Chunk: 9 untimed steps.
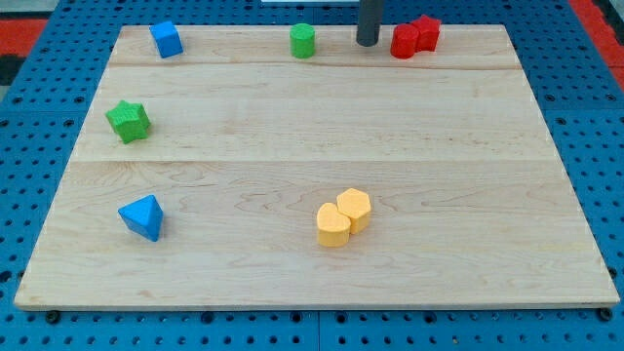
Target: Place the green circle towards the top of the green star
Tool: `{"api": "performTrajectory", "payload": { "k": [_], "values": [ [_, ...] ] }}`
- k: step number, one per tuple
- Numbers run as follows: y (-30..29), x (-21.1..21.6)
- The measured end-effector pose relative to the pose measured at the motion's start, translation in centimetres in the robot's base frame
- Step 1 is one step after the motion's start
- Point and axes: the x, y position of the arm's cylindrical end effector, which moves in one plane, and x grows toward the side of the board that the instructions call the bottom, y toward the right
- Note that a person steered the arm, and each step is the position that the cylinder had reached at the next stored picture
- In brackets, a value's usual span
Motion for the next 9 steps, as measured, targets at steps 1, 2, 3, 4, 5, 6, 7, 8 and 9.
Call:
{"api": "performTrajectory", "payload": {
  "k": [1, 2, 3, 4, 5, 6, 7, 8, 9],
  "values": [
    [-2.1, -1.7],
    [-4.7, 0.0],
    [-8.5, 0.1],
    [-9.2, -0.1],
    [-11.4, -0.2],
    [-14.2, 0.3],
    [-16.7, 1.3],
    [-17.3, 3.8],
    [-17.7, 6.1]
  ]
}}
